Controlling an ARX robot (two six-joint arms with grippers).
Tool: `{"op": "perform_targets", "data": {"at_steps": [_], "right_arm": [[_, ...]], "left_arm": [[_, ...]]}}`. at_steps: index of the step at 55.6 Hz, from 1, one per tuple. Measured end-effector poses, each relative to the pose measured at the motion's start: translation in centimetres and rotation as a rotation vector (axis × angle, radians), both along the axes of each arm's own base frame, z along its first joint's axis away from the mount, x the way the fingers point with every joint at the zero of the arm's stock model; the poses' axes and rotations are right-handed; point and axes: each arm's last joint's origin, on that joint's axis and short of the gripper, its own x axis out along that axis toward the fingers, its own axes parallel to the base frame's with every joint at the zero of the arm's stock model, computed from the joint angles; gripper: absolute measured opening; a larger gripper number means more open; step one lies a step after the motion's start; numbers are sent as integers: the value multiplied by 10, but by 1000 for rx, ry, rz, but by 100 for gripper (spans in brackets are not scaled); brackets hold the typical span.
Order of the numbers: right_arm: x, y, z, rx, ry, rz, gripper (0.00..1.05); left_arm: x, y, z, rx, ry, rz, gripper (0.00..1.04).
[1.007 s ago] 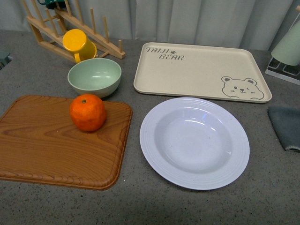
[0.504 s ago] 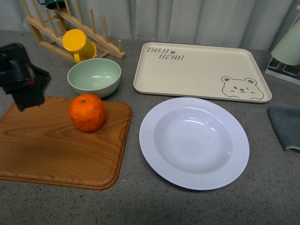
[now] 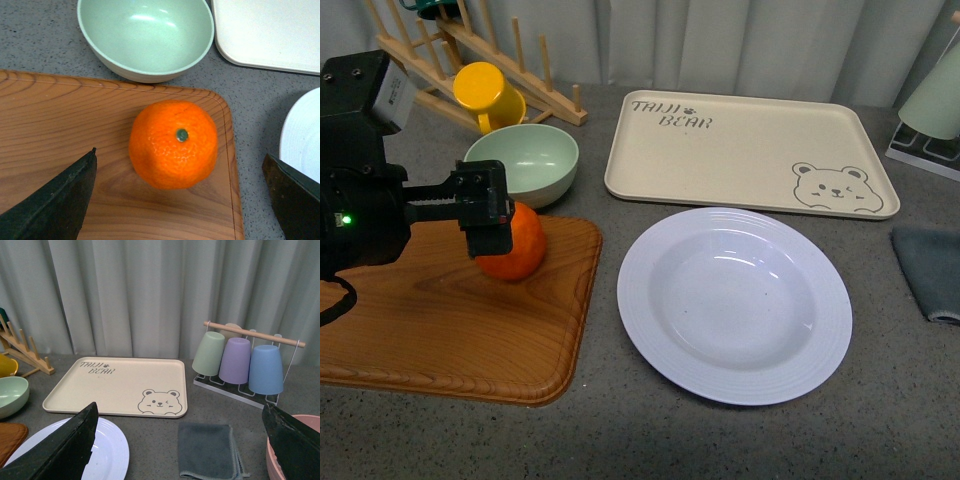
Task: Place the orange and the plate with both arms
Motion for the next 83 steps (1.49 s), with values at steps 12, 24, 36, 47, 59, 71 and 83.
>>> {"op": "perform_targets", "data": {"at_steps": [12, 24, 36, 47, 59, 71, 83], "right_arm": [[0, 0, 0, 0, 0, 0, 96], [0, 0, 0, 0, 0, 0, 96], [0, 0, 0, 0, 0, 0, 96], [0, 0, 0, 0, 0, 0, 96], [0, 0, 0, 0, 0, 0, 96], [0, 0, 0, 0, 0, 0, 96], [0, 0, 0, 0, 0, 0, 96]], "left_arm": [[8, -9, -6, -9, 19, -47, 98], [17, -9, -16, -10, 39, -54, 98], [24, -3, -29, -9, 70, -39, 98], [25, -2, -36, -6, 90, -52, 98], [27, -4, -40, -6, 97, -58, 84], [25, -6, -36, -12, 100, -69, 62], [12, -39, 0, -68, 24, -140, 61]]}}
